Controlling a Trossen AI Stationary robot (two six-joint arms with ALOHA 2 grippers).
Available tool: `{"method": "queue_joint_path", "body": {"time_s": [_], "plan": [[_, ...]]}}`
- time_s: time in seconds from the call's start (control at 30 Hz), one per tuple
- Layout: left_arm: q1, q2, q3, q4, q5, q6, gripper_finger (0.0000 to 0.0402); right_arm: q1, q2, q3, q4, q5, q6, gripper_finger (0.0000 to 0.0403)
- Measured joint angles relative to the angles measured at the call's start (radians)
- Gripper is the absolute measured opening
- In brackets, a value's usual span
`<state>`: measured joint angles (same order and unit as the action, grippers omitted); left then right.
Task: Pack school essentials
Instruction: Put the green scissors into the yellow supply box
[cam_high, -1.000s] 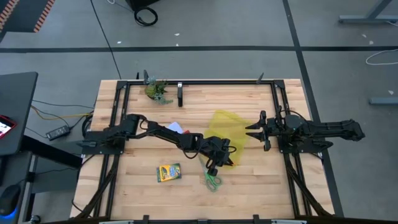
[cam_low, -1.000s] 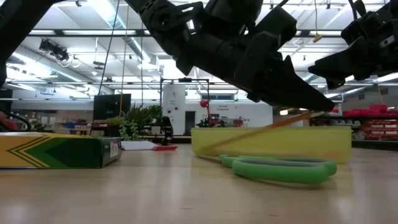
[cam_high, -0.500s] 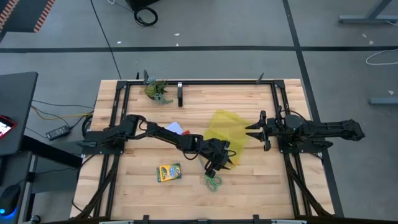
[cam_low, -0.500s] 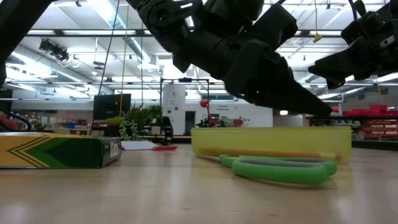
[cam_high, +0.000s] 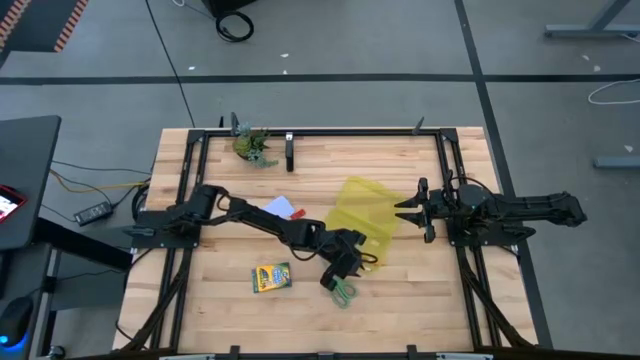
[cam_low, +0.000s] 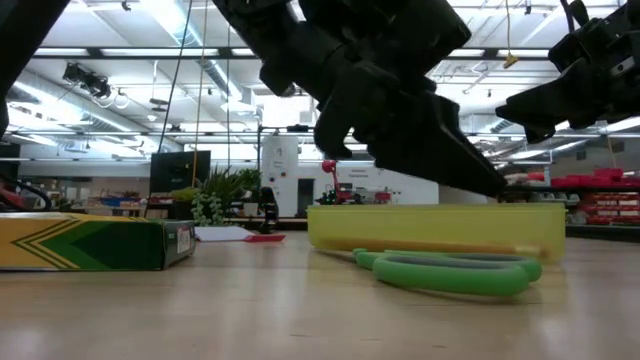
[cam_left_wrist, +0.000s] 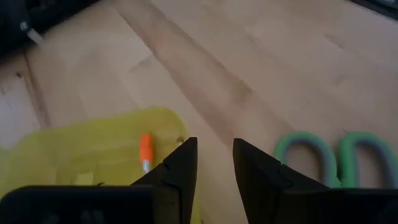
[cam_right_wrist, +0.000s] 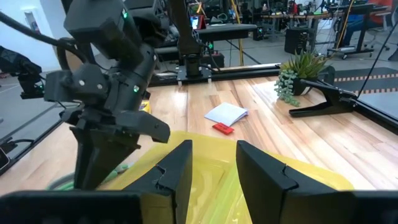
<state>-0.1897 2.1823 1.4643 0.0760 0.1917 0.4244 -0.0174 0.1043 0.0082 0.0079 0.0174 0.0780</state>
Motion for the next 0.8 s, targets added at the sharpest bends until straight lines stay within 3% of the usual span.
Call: {"method": "queue_joint_path", "body": {"time_s": [0.8], "plan": [[-0.053, -0.057, 0.001, -0.259, -0.005, 0.143, 0.011, 0.0, 0.0, 0.0, 0.001, 0.0, 0.0, 0.0131]]}}
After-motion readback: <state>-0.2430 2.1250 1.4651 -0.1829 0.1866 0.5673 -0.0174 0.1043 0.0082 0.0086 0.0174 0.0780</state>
